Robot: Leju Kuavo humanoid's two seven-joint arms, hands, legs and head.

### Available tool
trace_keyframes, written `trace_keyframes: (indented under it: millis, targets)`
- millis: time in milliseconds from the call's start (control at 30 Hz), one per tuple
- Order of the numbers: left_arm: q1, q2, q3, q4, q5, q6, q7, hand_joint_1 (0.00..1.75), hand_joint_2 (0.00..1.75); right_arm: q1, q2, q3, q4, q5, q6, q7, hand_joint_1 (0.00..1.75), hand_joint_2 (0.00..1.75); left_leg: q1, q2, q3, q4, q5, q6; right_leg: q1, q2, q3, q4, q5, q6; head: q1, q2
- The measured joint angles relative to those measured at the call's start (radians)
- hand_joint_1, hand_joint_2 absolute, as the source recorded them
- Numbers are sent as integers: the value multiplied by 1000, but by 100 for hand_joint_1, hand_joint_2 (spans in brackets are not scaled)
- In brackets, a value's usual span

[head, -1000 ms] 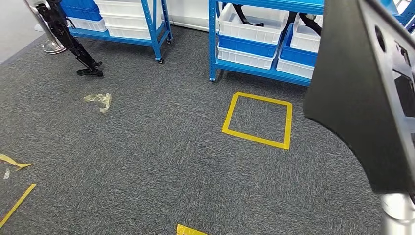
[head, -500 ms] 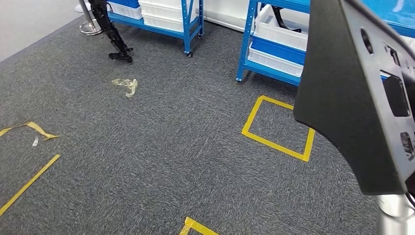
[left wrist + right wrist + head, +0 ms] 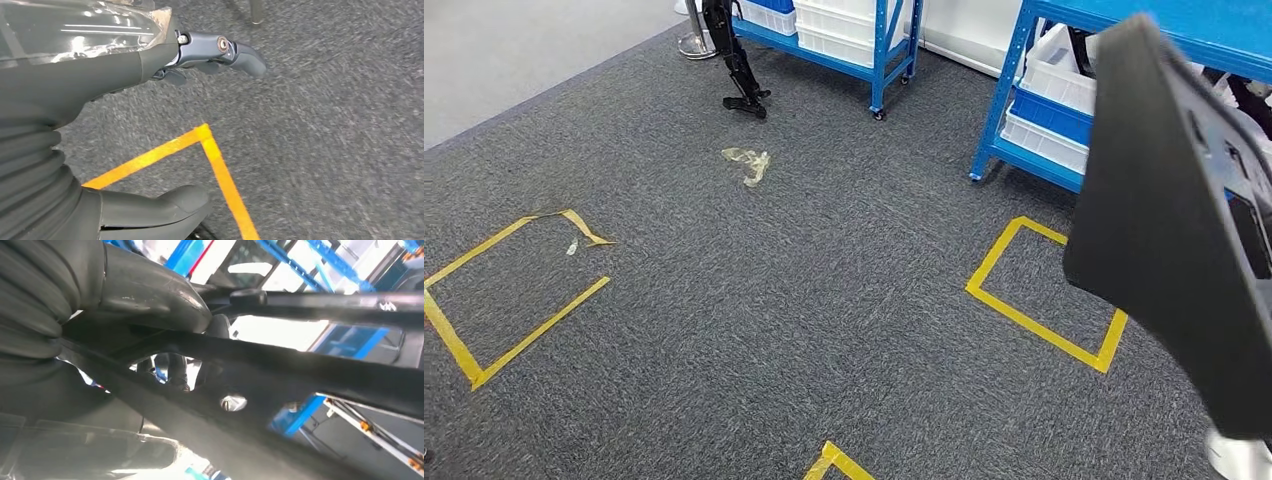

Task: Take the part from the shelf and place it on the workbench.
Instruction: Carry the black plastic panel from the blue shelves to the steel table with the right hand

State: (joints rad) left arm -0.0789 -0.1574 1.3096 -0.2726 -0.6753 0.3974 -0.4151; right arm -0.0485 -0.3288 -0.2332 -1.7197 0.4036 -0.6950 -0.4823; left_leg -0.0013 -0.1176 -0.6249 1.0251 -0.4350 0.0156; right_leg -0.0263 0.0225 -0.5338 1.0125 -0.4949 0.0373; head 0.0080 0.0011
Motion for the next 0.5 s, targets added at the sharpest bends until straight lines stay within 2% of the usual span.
trace_keyframes:
  millis: [33, 67, 100, 133, 167, 200, 233, 267, 333, 367, 400, 467, 500]
  targets:
    - [1, 1, 0, 0, 1, 0, 0, 0, 175, 12, -2, 0, -10, -3, 0, 2, 175, 175, -1, 31, -15, 32, -22, -4, -2, -12, 0, -1, 2, -9, -3, 0]
    - [1, 2, 0, 0, 1, 0, 0, 0, 175, 22, -4, -1, -18, -5, 0, 3, 175, 175, 0, 68, -39, 83, -54, -8, -1, -24, -1, -2, 2, -16, -5, 0]
    - [1, 4, 0, 0, 1, 0, 0, 0, 175, 31, -5, -1, -25, -6, 0, 3, 175, 175, 1, 95, -70, 149, -90, -12, 2, -37, -2, -2, 1, -22, -8, 0]
    - [0, 4, 0, 0, 1, 0, 0, 0, 175, 40, -7, -2, -30, -8, 0, 4, 175, 175, 3, 107, -101, 216, -120, -15, 4, -50, -3, -2, 1, -27, -9, 0]
    - [1, 4, 0, 0, 1, 0, 0, 0, 175, 49, -7, -2, -36, -9, 0, 6, 175, 175, 5, 111, -122, 261, -135, -16, 6, -64, -3, -2, 1, -28, -9, 0]
    - [1, 4, 0, 0, 1, 0, 0, 0, 175, 59, -8, -2, -44, -9, 0, 8, 175, 175, 6, 114, -124, 272, -131, -17, 7, -77, -4, -1, 0, -28, -9, 0]
    - [2, 4, 0, 0, 1, 0, 0, 0, 175, 71, -8, -4, -53, -10, 0, 11, 175, 175, 6, 119, -106, 242, -111, -16, 7, -91, -3, -1, 0, -28, -9, 0]
    - [2, 4, 0, 1, 1, 0, -1, 0, 175, 84, -8, -6, -65, -10, 0, 13, 175, 175, 6, 130, -68, 178, -82, -13, 8, -103, -2, -1, 0, -28, -9, 0]
    - [2, 6, 0, 1, -1, -1, -1, 0, 175, 110, -7, -16, -91, -10, 0, 17, 175, 175, 2, 174, 9, 43, -39, -3, 13, -125, 0, -1, -4, -25, -9, 0]
    - [2, 7, 0, 1, -3, -2, -1, 0, 175, 123, -7, -23, -106, -11, 0, 18, 175, 175, -2, 188, 30, 5, -31, 1, 16, -135, 1, -1, -6, -21, -8, 0]
    - [2, 7, 0, 1, -5, -4, -1, 0, 175, 135, -6, -30, -119, -13, 0, 19, 175, 175, -5, 192, 36, -9, -30, 5, 19, -145, 3, -1, -8, -16, -7, 0]
    - [5, 7, 0, 1, -7, -6, -1, 0, 175, 157, -6, -43, -142, -18, 0, 21, 175, 175, -7, 167, 36, -14, -24, 14, 20, -162, 8, -4, -12, -6, -6, 0]
    - [6, 7, 0, 1, -8, -7, -2, 0, 175, 166, -5, -48, -151, -20, 0, 22, 175, 175, -5, 156, 38, -19, -20, 20, 18, -150, 7, 2, -18, -2, -5, 0]
